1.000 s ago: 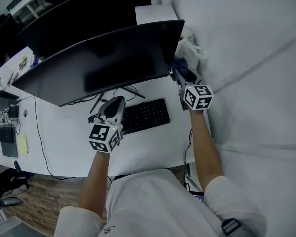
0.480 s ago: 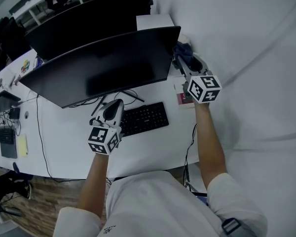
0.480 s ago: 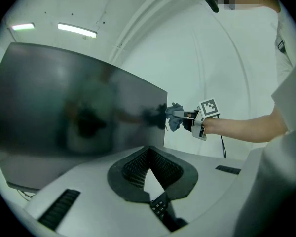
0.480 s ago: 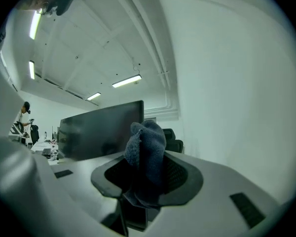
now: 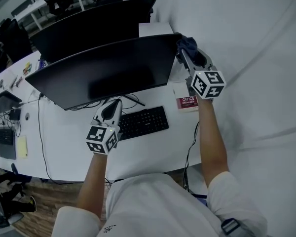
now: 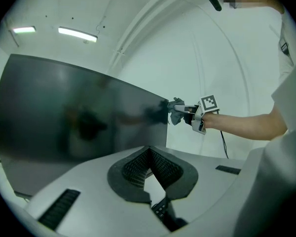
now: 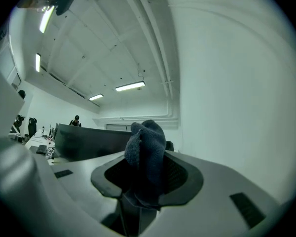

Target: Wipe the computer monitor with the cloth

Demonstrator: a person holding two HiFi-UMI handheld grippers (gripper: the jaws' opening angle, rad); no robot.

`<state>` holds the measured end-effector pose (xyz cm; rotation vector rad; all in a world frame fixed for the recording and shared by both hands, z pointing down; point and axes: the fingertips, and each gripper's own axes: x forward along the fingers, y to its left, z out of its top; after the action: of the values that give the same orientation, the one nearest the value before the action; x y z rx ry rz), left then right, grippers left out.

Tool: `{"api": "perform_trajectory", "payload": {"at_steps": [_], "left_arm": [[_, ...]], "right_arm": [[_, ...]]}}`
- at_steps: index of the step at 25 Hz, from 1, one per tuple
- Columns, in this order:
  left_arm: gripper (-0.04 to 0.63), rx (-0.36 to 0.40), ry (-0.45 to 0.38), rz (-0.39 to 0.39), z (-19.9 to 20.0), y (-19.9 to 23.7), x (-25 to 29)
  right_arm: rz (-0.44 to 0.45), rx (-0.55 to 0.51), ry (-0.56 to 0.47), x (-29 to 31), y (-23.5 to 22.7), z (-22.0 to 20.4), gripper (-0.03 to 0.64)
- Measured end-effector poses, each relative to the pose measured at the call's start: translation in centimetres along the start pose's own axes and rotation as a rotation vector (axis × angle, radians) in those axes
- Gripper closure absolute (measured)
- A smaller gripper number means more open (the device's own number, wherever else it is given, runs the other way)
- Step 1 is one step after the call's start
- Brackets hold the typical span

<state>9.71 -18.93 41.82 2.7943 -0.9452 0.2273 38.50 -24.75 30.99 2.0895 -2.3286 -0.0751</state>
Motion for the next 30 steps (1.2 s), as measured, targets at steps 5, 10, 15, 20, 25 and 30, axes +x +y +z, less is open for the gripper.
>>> {"api": "perform_trajectory", "payload": {"at_steps": [5,10,15,20,25,30], "left_arm": [[0.589,0.005,-0.03,-0.006,2.4,0.9,-0.5],[0.589,0.011,-0.064,-0.027,4.7,1.4,-0.8],[0.589,0.025,-0.089,-0.047,6.8,1.5,-0.7],[0.589,0.038,-0.108,-0.064,8.1,1.8,-1.2],[0.589,0.037,-0.115,-0.056,8.2,3.2,-2.3],[0.589,0.028,-0.125,-0.032,8.2,5.3,-4.2]], "right_arm": [[-0.023,-0.056,-0.02,0.2,0.4,2.3,0.463],[-0.037,-0.115,-0.052,0.1,1.2,4.6,0.463],[-0.008,-0.23,-0.021,1.0,4.2,5.4,0.463],[0.023,-0.268,0.005,2.1,7.1,5.4,0.463],[0.06,-0.288,0.027,3.3,10.3,5.4,0.463],[0.094,-0.272,0.035,4.3,13.8,5.6,0.463]]}}
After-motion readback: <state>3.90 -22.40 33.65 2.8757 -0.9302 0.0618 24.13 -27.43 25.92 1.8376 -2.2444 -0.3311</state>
